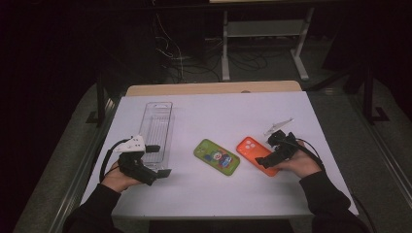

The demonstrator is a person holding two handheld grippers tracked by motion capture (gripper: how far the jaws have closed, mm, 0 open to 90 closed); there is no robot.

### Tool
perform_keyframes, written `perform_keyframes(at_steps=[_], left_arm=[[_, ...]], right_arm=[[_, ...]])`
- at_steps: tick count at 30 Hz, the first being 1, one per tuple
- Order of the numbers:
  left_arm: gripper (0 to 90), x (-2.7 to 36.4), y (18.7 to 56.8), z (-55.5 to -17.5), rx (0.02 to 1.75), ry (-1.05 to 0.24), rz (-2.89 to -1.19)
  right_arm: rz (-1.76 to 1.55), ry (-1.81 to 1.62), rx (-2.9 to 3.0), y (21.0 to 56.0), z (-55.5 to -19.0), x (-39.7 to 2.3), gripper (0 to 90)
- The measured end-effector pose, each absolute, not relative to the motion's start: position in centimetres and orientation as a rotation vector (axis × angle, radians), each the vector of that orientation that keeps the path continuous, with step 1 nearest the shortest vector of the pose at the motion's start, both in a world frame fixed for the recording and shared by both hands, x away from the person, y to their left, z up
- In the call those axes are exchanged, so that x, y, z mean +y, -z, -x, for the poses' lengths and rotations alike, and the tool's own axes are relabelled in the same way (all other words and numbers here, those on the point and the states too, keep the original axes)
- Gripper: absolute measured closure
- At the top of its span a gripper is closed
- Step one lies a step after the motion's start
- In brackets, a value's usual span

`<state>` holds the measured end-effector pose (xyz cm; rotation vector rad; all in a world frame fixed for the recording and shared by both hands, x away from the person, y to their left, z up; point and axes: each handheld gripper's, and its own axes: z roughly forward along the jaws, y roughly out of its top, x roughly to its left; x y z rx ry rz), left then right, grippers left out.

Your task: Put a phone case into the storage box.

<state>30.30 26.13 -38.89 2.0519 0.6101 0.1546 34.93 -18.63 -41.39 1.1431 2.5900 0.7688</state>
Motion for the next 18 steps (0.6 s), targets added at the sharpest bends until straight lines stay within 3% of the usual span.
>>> perform_keyframes(at_steps=[18], left_arm=[[0.0,26.2,38.8,-30.5,0.601,-0.158,-2.073]], right_arm=[[-1.083,-0.752,2.653,43.6,-35.6,-18.0,2.5]])
